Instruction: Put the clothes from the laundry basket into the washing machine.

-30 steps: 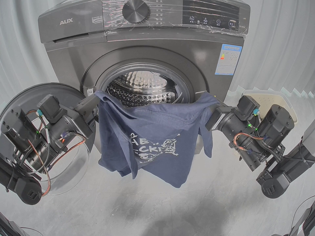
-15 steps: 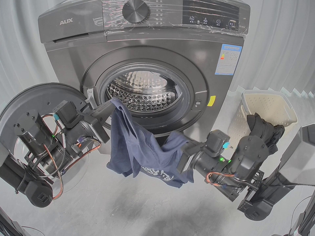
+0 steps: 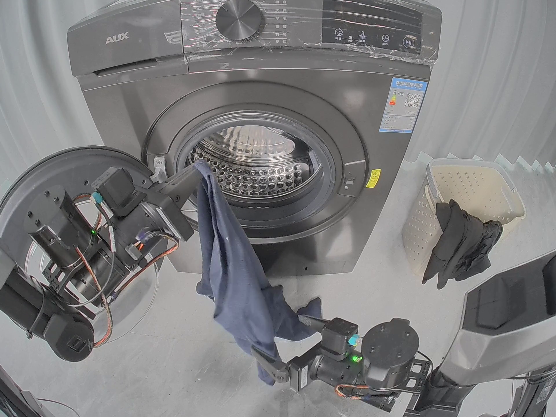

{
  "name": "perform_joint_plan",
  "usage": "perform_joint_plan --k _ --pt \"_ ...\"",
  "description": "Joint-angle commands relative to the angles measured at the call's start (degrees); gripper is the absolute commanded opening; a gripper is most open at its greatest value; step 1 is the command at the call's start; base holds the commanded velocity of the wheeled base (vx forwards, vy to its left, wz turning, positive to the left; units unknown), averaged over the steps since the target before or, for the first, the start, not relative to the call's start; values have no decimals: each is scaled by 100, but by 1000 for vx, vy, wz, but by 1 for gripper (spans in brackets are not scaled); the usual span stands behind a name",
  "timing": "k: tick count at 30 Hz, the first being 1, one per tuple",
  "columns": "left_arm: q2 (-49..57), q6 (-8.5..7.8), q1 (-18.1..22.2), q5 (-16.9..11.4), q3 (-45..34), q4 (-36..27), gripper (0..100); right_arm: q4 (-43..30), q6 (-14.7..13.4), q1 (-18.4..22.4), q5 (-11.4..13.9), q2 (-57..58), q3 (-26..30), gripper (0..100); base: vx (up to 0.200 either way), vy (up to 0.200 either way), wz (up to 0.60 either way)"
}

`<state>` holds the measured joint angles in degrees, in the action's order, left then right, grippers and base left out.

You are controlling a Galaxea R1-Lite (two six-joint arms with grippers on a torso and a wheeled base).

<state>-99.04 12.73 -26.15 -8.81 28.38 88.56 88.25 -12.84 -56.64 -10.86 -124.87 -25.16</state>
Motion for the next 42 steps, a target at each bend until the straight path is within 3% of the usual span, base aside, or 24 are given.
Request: perform_joint_plan --k 1,5,8,14,17,22,27,35,42 --pt "7 2 5 2 36 3 0 8 -35 -102 40 -345 196 100 0 0 0" --pt "7 2 5 2 36 3 0 17 -61 -128 295 -442 301 100 0 0 0" --pt "16 2 -4 2 27 3 0 17 -43 -40 278 -442 152 100 0 0 0" --pt "25 -16 -48 -6 10 3 0 -1 62 689 286 -442 -753 100 0 0 0" --pt "60 -16 -110 -6 -8 3 0 -36 159 856 339 -530 -1166 100 0 0 0" --pt "139 -7 -250 -6 -25 3 0 -150 308 1006 524 -873 -1676 100 0 0 0" --pt "157 -16 -268 -6 -17 3 0 -150 466 1155 902 -1198 -1905 100 0 0 0" --pt "288 -7 -338 -15 -34 3 0 -211 563 1102 928 -1567 -2388 100 0 0 0" --pt "350 -16 -426 -15 -52 3 0 -458 624 1164 823 -1901 -3162 100 0 0 0"
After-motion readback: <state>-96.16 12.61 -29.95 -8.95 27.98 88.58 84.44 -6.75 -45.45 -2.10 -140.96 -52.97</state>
